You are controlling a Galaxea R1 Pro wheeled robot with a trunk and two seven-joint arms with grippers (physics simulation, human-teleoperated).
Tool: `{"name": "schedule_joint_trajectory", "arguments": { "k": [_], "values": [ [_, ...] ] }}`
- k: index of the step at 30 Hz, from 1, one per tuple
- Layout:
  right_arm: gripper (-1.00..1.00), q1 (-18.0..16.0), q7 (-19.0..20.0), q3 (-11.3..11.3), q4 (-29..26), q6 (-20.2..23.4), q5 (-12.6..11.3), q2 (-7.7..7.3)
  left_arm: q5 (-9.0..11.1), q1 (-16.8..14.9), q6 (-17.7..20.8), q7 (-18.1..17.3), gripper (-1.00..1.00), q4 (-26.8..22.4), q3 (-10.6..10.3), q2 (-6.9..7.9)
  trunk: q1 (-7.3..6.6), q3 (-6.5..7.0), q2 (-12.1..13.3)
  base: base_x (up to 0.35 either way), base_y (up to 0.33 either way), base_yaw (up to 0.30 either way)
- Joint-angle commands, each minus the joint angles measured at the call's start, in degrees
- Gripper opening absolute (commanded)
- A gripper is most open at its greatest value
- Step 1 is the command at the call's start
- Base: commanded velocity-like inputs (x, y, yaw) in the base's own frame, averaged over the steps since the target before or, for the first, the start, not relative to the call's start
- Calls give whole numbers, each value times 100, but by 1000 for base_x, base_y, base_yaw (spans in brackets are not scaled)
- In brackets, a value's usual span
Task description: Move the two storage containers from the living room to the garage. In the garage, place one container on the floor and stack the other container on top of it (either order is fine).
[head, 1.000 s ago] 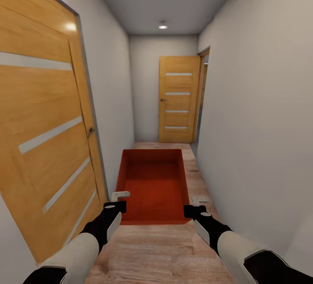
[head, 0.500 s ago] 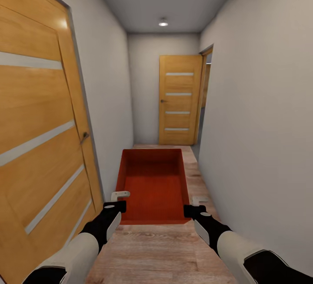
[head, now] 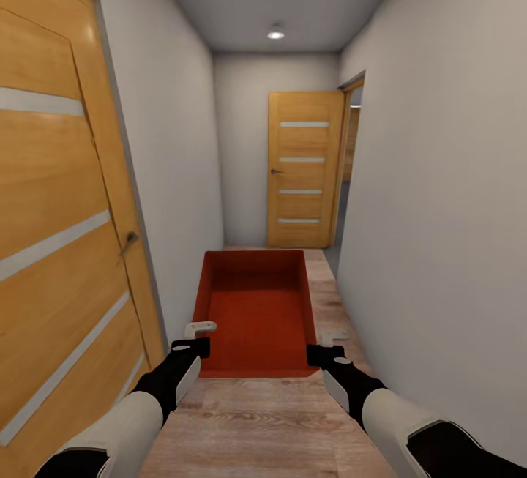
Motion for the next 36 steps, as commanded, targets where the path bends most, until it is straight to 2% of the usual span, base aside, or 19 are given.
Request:
{"name": "schedule_joint_trajectory", "arguments": {
  "k": [1,36],
  "values": [
    [-100,-4,-67,-248,-10,-29,16,-153,-50,0,48,252,-100,-12,102,2,5,-2,-4,322,0,0],
    [-100,-4,-67,-241,-2,-34,16,-132,-53,0,48,243,-100,-17,103,9,5,-2,-4,322,0,0]
  ]
}}
